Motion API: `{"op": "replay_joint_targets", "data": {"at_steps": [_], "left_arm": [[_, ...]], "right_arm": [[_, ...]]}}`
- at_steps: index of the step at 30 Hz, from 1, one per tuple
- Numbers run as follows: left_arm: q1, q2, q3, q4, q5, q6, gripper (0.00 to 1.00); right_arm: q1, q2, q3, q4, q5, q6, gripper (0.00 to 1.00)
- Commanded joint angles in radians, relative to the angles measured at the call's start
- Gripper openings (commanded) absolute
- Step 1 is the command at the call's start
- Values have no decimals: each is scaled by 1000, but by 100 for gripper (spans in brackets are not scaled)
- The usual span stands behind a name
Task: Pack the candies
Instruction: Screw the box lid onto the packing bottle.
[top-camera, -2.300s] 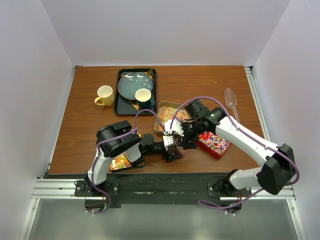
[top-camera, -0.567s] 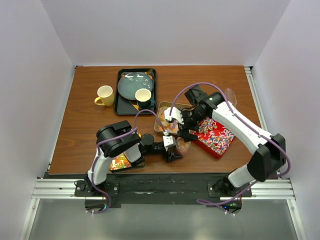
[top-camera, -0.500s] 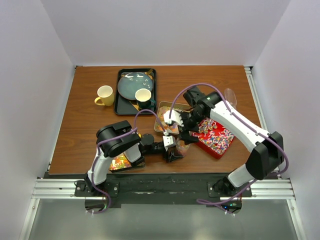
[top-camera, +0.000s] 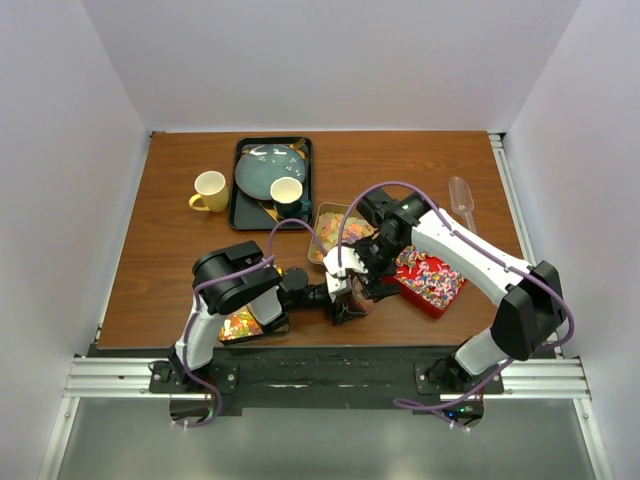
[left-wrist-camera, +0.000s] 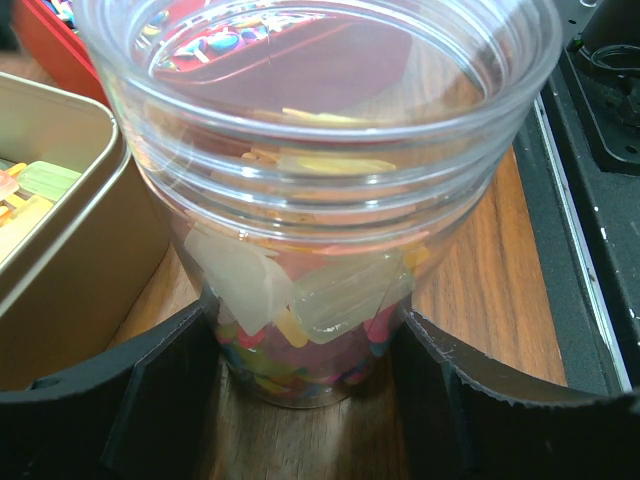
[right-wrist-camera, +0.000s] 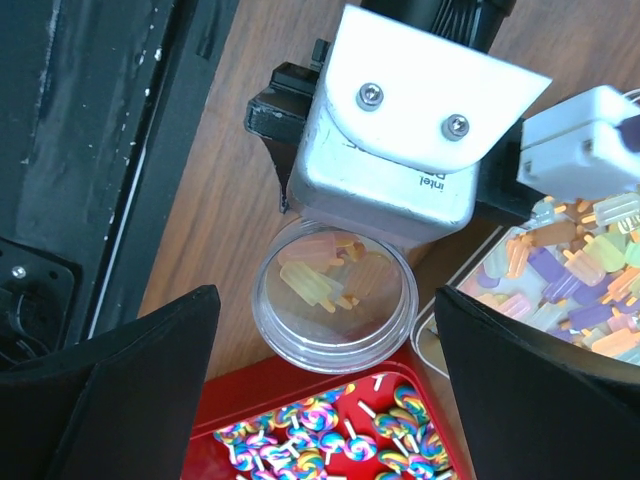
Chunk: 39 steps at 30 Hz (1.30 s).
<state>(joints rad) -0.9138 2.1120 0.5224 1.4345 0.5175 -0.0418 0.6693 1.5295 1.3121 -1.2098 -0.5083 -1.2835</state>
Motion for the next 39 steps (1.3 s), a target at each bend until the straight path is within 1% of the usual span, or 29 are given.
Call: {"op": "replay_joint_targets", "data": {"at_steps": [1, 6, 9, 13, 15, 16, 18, 19, 21, 22, 25, 27, 29, 31, 32, 33, 34, 39], "left_arm": [[16, 63, -45, 274, 18, 6, 0], [18, 66, -42, 273, 18, 6, 0], [19, 66, -42, 273, 15, 6, 0], [18, 65, -45, 273, 9, 8, 0], [19, 63, -45, 274, 9, 8, 0], [20, 63, -45, 274, 7, 8, 0], [20, 62, -45, 274, 7, 8, 0], [20, 62, -45, 274, 6, 8, 0], [20, 60, -44, 271, 7, 7, 0], [21, 59, -45, 270, 7, 6, 0], [23, 55, -47, 267, 6, 10, 0], [23, 54, -45, 264, 4, 13, 0], [26, 52, -47, 259, 4, 14, 0], [27, 52, -48, 259, 6, 16, 0], [27, 51, -50, 259, 6, 16, 0], [30, 51, -53, 260, 9, 16, 0], [33, 46, -56, 267, 9, 16, 0], [46, 39, -79, 274, 39, 13, 0]], "right_arm": [[4, -43, -30, 61, 13, -11, 87], [4, -48, -45, 82, 25, 30, 70], [4, -60, -66, 108, 47, 71, 65], [10, -92, -109, 133, 77, 176, 63], [10, -109, -152, 174, 120, 237, 63], [10, -115, -166, 187, 141, 293, 62], [10, -126, -197, 213, 189, 343, 61], [9, -127, -203, 220, 206, 398, 60], [10, -124, -217, 231, 243, 444, 59], [10, -121, -220, 236, 252, 502, 59], [10, -112, -229, 243, 284, 605, 57], [10, -109, -234, 246, 297, 650, 57], [9, -115, -235, 242, 300, 696, 58], [10, -127, -231, 227, 304, 723, 61], [10, -131, -214, 219, 315, 734, 63], [9, -132, -202, 199, 321, 743, 72], [10, -137, -189, 194, 332, 762, 76], [4, -150, -84, 130, 358, 731, 87]]}}
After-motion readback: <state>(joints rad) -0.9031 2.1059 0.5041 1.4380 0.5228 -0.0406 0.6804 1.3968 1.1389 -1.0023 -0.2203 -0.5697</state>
